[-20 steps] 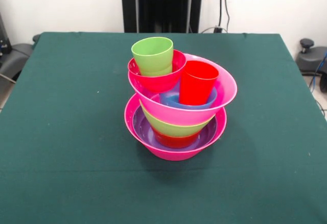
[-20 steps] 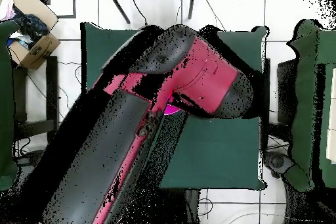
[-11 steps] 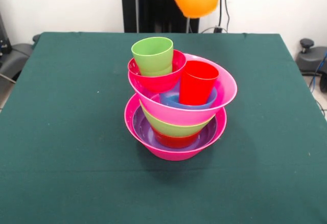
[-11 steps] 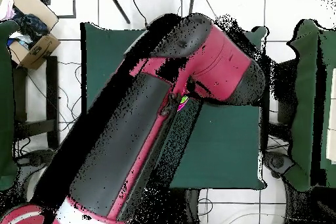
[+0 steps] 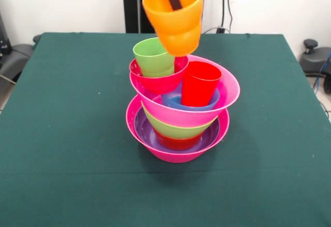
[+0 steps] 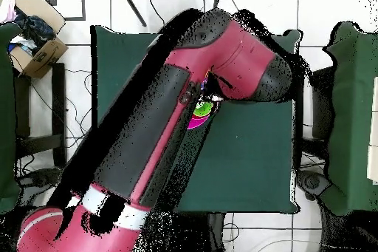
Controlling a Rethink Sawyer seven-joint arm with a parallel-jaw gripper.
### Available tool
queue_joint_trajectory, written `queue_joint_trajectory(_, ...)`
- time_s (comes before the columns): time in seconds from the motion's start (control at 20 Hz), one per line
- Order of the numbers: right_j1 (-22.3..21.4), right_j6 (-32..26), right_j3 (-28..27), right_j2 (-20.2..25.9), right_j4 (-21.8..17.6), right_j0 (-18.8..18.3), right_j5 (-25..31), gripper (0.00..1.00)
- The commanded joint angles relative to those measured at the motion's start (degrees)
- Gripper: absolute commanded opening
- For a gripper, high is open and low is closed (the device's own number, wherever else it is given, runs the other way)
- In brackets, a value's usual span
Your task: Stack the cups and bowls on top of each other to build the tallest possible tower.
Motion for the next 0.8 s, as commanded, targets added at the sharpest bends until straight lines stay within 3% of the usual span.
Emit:
queue_joint_trajectory(0.05,6.6,-13.6,-3.2,3.6,-4.4,-1.1,8.2,0.00)
queue_joint_trajectory(0.5,8.9,-13.8,-2.9,0.2,-8.8,-1.2,7.6,0.00)
queue_joint_trajectory(0.8,6.0,-12.7,-1.0,-1.7,-9.9,0.3,4.8,0.00)
